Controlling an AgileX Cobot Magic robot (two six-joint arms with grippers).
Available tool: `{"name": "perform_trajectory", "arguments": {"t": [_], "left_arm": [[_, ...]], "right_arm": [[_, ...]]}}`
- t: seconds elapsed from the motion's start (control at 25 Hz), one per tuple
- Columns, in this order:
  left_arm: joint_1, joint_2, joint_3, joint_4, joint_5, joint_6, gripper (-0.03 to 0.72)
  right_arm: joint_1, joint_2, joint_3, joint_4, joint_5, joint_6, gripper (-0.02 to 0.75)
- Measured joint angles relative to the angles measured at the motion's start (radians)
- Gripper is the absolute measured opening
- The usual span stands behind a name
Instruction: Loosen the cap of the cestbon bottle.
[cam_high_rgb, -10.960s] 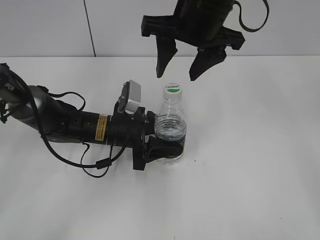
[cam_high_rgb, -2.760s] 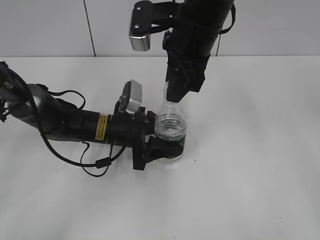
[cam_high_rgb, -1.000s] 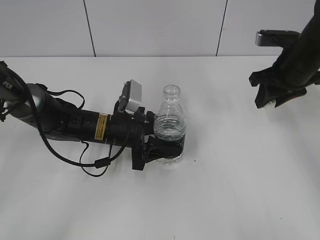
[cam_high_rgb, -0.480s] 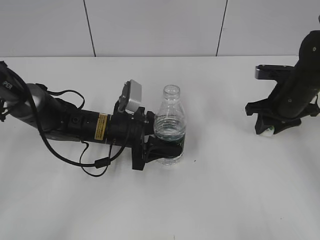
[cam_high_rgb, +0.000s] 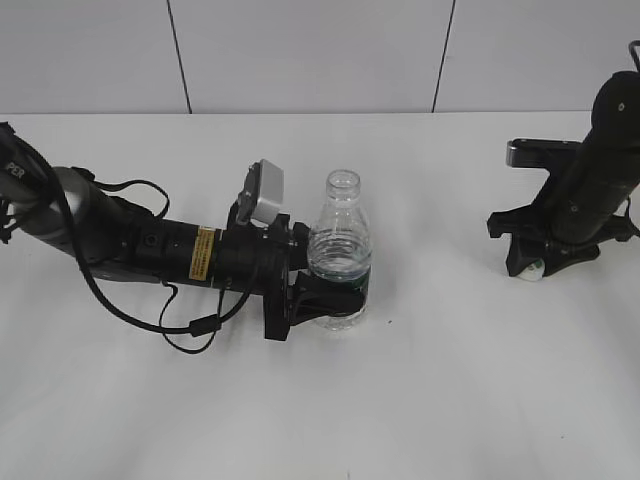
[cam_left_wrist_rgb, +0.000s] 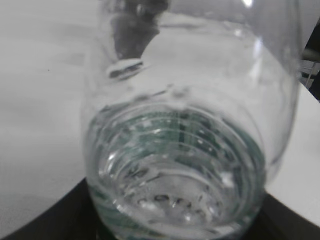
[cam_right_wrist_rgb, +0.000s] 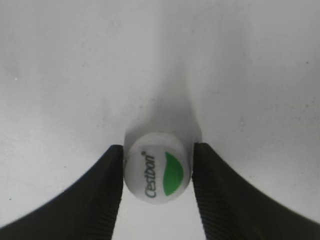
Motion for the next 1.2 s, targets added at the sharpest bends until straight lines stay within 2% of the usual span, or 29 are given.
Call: {"name": "perform_trajectory", "arguments": {"t": [0.12, 0.24, 0.72, 1.2], "left_arm": [[0.000, 0.000, 0.000, 0.000, 0.000, 0.000, 0.412], [0.000, 0.000, 0.000, 0.000, 0.000, 0.000, 0.412], [0.000, 0.000, 0.000, -0.004, 0.003, 0.000, 0.413], [-0.002, 0.012, 0.001, -0.001, 0.031, -0.015, 0.500]], "right_arm": [[0.000, 0.000, 0.000, 0.001, 0.004, 0.000, 0.424], [0.000, -0.012, 0.000, 0.002, 0.011, 0.000, 0.472], [0.000, -0.240, 0.000, 0.002, 0.021, 0.000, 0.484], [0.000, -0.381, 0.000, 0.001, 0.020, 0.000, 0.484]]}}
